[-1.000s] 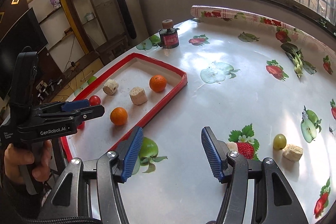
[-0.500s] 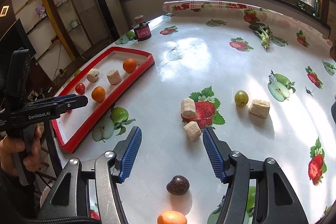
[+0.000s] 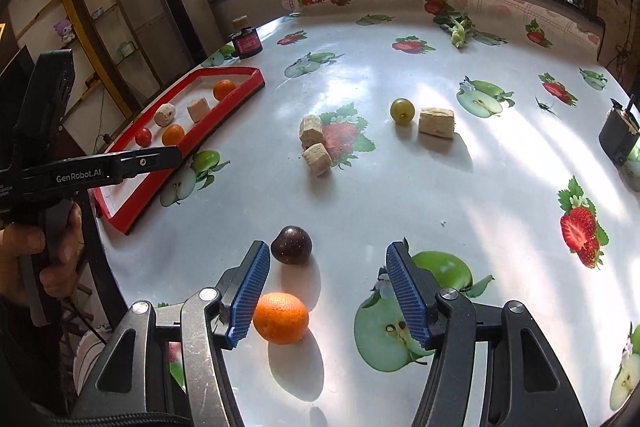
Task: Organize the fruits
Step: 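Grasp the dark plum with the left gripper while the right grasps an orange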
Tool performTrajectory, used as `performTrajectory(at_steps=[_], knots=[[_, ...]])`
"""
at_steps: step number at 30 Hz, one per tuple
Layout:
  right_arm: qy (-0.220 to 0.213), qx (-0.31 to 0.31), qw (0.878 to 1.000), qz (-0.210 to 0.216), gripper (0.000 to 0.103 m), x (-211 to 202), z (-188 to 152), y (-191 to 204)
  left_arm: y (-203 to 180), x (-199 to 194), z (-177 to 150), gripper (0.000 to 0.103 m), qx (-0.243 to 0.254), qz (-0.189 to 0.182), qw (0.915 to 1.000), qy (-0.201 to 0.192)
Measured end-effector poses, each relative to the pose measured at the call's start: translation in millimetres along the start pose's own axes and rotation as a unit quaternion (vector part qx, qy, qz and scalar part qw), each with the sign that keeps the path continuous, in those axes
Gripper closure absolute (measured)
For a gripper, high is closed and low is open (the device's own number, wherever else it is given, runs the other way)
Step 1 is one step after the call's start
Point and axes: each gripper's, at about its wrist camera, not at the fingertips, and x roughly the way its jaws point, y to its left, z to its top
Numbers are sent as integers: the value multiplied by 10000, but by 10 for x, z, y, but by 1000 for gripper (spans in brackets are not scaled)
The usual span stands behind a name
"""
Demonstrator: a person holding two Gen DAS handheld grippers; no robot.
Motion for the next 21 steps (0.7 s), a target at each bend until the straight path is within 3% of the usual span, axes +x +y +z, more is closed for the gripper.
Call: performTrajectory(at_steps=[8,11,14,19,20,21], knots=[[215,-521,9983,145,43,39,-299,311,-563,254,-77,47,561,-330,9974,305],[395,-487,9978,200,68,156,-333,292,-725,339,-111,47,736,-437,9955,417],[361,-431,9981,258,69,87,-358,210,-847,398,-150,47,885,-513,9935,502],[191,-127,9997,-98,69,-107,-362,-78,-969,536,-194,47,1028,-587,9911,615],[173,-51,9997,-154,69,-130,-359,-141,-987,570,-211,49,1064,-599,9904,654],[151,26,9997,-205,69,-151,-359,-200,-1002,599,-232,60,1099,-599,9898,683]])
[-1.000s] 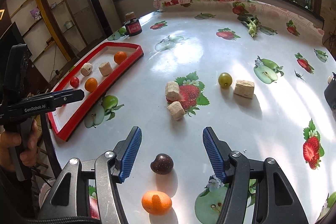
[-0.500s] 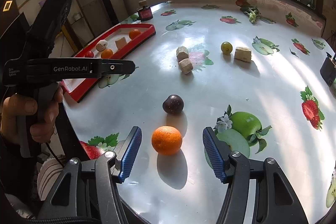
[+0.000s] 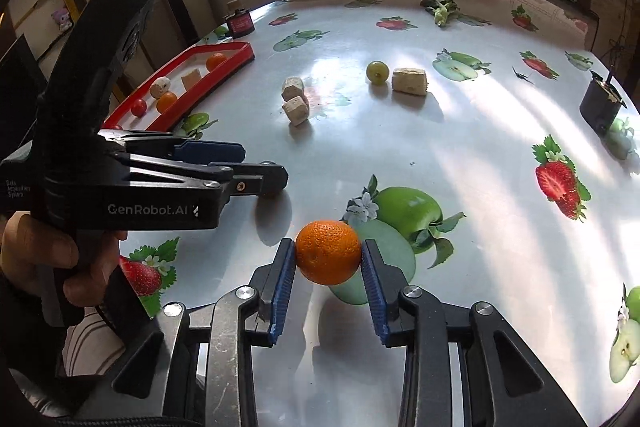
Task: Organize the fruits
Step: 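Grasp the dark plum with the left gripper while the right grasps an orange, then carry the plum and orange over the red tray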
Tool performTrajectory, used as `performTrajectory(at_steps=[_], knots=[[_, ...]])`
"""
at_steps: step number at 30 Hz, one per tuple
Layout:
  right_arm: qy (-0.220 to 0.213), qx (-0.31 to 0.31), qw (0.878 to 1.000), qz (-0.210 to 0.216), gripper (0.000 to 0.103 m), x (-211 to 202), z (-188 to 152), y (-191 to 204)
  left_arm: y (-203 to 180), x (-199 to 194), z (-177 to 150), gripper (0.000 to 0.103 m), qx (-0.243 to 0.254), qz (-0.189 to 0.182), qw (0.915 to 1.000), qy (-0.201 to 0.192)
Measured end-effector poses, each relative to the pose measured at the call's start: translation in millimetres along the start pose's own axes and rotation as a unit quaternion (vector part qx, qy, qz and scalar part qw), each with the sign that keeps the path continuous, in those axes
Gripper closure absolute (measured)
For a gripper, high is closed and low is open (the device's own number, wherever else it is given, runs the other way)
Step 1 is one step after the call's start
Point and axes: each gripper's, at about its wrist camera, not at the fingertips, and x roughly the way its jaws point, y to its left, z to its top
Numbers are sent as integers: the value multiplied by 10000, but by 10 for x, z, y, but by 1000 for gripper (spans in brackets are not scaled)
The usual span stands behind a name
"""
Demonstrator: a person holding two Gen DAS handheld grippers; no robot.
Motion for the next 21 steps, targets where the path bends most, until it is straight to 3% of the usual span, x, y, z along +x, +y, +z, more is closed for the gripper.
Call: performTrajectory(at_steps=[3,21], knots=[[-83,167,9998,-121,69,-58,26,-142,-26,0,-21,81,125,0,9999,-30],[-197,-37,9998,81,69,-44,231,45,365,-413,-99,81,-192,242,9985,-443]])
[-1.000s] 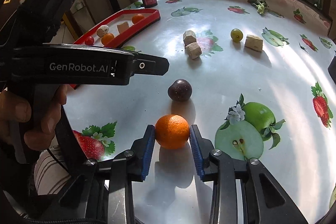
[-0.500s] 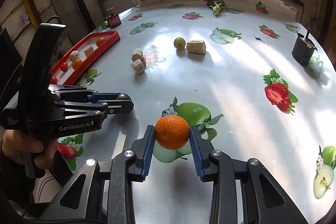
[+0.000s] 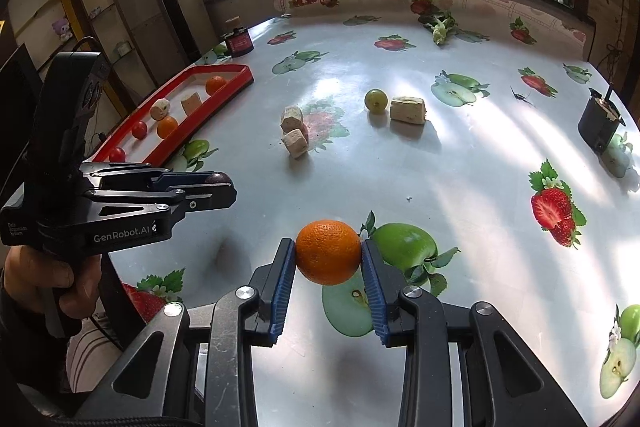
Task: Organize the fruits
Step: 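Carry the plum and orange over the red tray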
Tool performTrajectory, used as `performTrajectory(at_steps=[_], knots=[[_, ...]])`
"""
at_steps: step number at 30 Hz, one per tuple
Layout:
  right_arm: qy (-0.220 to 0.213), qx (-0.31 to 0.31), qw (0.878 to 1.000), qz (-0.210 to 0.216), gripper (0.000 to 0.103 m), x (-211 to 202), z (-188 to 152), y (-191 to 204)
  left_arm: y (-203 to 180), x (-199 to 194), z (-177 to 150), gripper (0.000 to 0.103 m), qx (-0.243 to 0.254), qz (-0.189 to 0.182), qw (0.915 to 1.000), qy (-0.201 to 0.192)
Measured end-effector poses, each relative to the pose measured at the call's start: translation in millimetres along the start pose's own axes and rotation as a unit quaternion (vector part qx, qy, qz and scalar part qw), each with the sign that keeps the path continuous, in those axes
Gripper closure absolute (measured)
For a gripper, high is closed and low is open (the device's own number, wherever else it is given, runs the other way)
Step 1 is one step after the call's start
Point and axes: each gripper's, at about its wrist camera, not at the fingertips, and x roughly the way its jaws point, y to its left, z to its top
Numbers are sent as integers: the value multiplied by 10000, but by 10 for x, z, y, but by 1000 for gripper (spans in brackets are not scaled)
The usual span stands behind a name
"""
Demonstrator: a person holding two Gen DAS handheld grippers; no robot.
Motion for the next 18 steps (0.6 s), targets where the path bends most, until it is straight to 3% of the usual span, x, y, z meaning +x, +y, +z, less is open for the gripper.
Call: performTrajectory(at_steps=[18], knots=[[15,-352,9992,190,69,130,201,325,420,-308,-77,81,-336,205,9990,-230]])
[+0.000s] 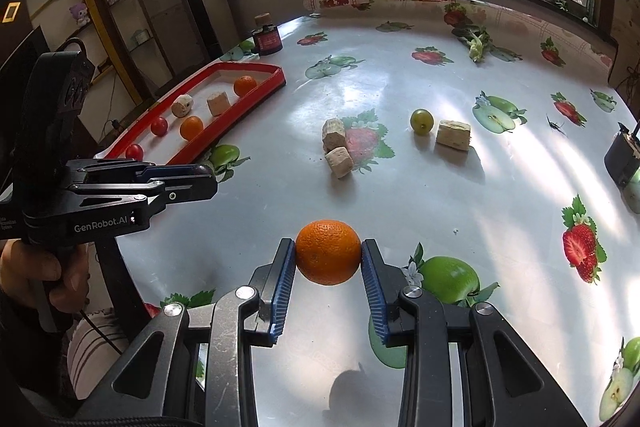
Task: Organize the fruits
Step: 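Carry the plum and orange over the red tray, then lower the plum and orange into the tray and open both grippers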
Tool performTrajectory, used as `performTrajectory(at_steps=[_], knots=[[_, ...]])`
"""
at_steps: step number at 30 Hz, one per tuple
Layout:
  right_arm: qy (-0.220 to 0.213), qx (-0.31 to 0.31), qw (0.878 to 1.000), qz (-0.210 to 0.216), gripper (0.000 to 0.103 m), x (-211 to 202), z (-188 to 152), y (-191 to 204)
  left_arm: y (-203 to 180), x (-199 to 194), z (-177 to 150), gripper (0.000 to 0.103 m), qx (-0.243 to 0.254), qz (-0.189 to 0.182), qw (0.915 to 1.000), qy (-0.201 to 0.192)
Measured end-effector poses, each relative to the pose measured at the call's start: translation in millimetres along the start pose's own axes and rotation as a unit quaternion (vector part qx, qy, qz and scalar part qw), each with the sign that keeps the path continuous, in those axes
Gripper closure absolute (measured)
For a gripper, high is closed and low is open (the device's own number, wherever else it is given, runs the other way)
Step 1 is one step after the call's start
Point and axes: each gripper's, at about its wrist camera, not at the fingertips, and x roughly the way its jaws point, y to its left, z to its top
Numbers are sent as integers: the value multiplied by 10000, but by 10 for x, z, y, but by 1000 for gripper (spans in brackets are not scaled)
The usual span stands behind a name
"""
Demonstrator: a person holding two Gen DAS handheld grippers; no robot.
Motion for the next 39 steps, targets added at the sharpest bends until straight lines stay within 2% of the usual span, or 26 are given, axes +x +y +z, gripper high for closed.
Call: performTrajectory(at_steps=[21,39], knots=[[89,-438,9985,310,69,269,246,450,583,-289,-85,81,-455,333,9982,-215],[141,-804,9937,763,69,589,553,971,1266,-542,-259,81,-1041,709,9915,-334]])
